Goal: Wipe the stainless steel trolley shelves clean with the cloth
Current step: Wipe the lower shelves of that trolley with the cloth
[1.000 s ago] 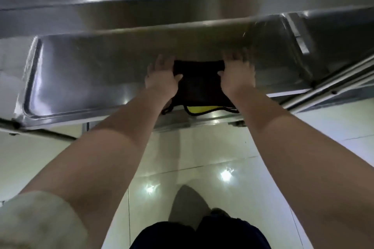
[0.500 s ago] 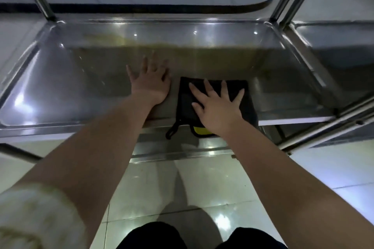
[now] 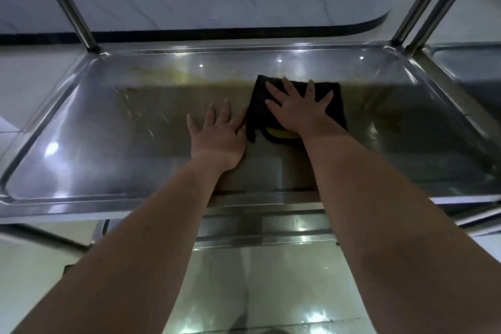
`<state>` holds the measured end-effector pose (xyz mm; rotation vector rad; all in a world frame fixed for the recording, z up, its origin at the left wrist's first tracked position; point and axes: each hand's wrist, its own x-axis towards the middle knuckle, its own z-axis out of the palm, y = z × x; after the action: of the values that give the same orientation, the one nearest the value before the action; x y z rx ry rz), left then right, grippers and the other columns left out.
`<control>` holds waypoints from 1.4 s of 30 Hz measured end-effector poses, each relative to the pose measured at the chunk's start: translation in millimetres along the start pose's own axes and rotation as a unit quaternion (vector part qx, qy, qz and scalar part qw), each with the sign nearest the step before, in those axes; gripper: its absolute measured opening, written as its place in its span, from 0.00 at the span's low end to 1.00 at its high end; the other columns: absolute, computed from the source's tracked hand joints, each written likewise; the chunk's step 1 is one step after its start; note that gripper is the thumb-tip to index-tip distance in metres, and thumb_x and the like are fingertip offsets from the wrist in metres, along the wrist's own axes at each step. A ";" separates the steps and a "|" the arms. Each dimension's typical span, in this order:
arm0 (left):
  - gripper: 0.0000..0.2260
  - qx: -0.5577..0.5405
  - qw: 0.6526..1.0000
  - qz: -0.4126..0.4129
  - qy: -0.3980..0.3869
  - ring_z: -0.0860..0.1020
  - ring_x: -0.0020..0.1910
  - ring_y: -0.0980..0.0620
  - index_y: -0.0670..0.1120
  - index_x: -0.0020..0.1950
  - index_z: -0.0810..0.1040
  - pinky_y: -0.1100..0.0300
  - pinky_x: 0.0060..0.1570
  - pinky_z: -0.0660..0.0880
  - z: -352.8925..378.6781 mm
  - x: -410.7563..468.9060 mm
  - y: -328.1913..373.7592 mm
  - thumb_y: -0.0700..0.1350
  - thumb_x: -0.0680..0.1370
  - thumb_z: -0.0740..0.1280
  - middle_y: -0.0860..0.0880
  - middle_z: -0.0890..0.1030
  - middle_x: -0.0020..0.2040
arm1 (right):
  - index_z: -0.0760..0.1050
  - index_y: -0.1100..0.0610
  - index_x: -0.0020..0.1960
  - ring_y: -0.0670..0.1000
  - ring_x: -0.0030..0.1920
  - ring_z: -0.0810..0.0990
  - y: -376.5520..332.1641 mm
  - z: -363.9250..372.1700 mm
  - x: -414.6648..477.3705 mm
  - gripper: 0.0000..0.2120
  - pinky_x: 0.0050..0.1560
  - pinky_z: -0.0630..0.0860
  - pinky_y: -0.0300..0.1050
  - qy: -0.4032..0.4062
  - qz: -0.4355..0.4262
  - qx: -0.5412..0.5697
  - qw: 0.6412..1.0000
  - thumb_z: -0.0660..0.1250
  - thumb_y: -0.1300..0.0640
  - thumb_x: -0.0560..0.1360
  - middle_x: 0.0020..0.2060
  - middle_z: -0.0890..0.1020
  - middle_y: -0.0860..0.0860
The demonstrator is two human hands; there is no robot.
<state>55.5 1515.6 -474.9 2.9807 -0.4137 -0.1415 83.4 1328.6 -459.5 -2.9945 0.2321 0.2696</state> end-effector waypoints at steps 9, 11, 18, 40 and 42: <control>0.22 -0.009 1.000 -0.007 -0.004 0.42 0.79 0.47 0.66 0.78 0.46 0.34 0.72 0.38 -3.5 -5.6 2.3 0.57 0.83 0.44 0.55 0.45 0.81 | 0.37 0.26 0.72 0.57 0.78 0.36 60.1 18.3 -123.2 0.24 0.71 0.37 0.72 -0.012 -0.050 -0.036 0.998 0.42 0.33 0.79 0.77 0.39 0.35; 0.22 -0.006 1.000 -0.002 -0.012 0.42 0.79 0.47 0.65 0.78 0.46 0.34 0.72 0.38 -4.0 -5.8 3.7 0.57 0.83 0.44 0.55 0.44 0.81 | 0.38 0.26 0.72 0.57 0.78 0.36 78.2 15.3 -125.4 0.24 0.72 0.38 0.72 -0.017 -0.001 -0.025 1.000 0.42 0.32 0.79 0.77 0.39 0.35; 0.21 -0.009 0.998 0.022 0.050 0.48 0.80 0.48 0.59 0.77 0.61 0.35 0.73 0.37 -12.2 -2.3 36.7 0.52 0.83 0.50 0.53 0.56 0.80 | 0.38 0.28 0.74 0.60 0.78 0.36 78.3 17.4 -126.7 0.24 0.70 0.37 0.74 0.002 -0.005 -0.025 1.000 0.41 0.33 0.80 0.78 0.40 0.37; 0.24 -0.002 0.999 0.042 0.029 0.42 0.79 0.46 0.62 0.80 0.44 0.39 0.74 0.37 14.9 40.3 81.0 0.59 0.83 0.44 0.54 0.44 0.81 | 0.41 0.32 0.76 0.61 0.78 0.40 110.7 -2.5 -0.4 0.26 0.72 0.38 0.73 0.043 -0.037 -0.033 0.998 0.43 0.33 0.80 0.79 0.43 0.41; 0.24 -0.002 0.999 0.042 0.025 0.42 0.79 0.46 0.62 0.80 0.46 0.39 0.74 0.38 13.3 39.9 82.3 0.59 0.83 0.45 0.55 0.45 0.81 | 0.42 0.31 0.76 0.60 0.78 0.41 139.7 -8.3 -5.0 0.26 0.72 0.39 0.72 0.036 -0.014 -0.024 0.999 0.45 0.33 0.80 0.79 0.43 0.40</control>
<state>70.5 1424.5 -479.5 2.9513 -0.5298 -0.0599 57.1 1191.2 -466.0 -3.0550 0.1919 0.1667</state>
